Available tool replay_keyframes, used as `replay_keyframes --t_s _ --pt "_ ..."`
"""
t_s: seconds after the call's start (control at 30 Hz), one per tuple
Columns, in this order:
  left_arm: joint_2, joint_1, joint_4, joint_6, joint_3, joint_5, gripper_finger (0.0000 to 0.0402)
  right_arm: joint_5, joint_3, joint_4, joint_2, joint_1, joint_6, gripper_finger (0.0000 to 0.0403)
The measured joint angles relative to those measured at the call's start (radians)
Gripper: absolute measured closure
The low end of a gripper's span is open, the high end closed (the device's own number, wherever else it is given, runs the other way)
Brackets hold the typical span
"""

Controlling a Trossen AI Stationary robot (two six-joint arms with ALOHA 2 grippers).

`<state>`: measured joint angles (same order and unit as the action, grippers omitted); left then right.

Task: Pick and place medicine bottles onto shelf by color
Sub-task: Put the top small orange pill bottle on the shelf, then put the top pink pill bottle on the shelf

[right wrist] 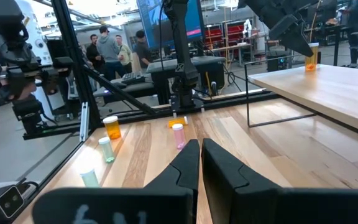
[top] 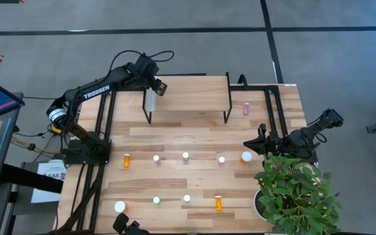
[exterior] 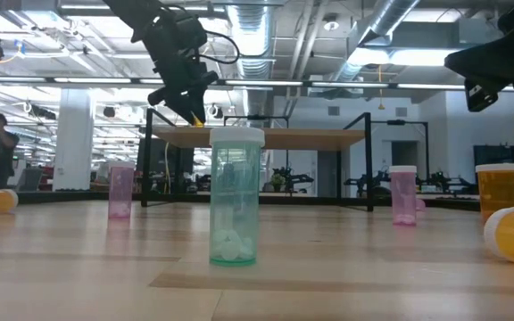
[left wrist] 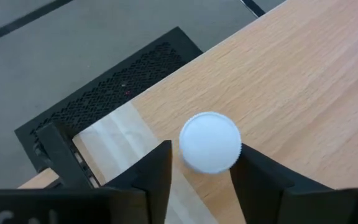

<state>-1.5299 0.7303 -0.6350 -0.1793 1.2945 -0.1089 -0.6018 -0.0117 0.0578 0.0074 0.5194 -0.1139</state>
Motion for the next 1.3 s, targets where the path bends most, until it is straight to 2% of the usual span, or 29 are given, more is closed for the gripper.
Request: replay_keyframes --t_s 0.2,0.4,0.57,0.7,0.87,1.07,1.17,1.3 --pt "0.001 0.000 -0.003 0.001 0.001 -0.001 0.0208 0.000 0.000 0.000 0.000 0.000 0.000 0.0359" --pt "0.064 0.000 -0.006 0.008 0.002 -0.008 0.0188 0.000 0.000 0.000 0.000 0.000 0.000 0.0359" --pt "0.182 -0.002 -0.044 0.015 0.000 -0.009 0.0186 0.000 0.000 0.000 0.000 0.000 0.000 0.0359" --pt "0.327 -0.034 -0.088 0.014 -0.049 -0.008 0.0186 0.000 0.000 0.000 0.000 0.000 0.000 0.0359" --pt "0.569 -0.185 -0.071 -0.068 -0.264 -0.008 0.0186 0.000 0.000 0.000 0.000 0.000 0.000 0.0359" --pt "0.839 -0.462 0.091 -0.325 -0.614 -0.054 0.0186 0.000 0.000 0.000 0.000 0.000 0.000 0.0359" --pt "0.904 -0.597 0.137 -0.421 -0.721 -0.135 0.0186 0.000 0.000 0.000 0.000 0.000 0.000 0.0359" --pt "0.902 -0.774 0.196 -0.501 -0.806 -0.260 0.0186 0.000 0.000 0.000 0.000 0.000 0.000 0.0359"
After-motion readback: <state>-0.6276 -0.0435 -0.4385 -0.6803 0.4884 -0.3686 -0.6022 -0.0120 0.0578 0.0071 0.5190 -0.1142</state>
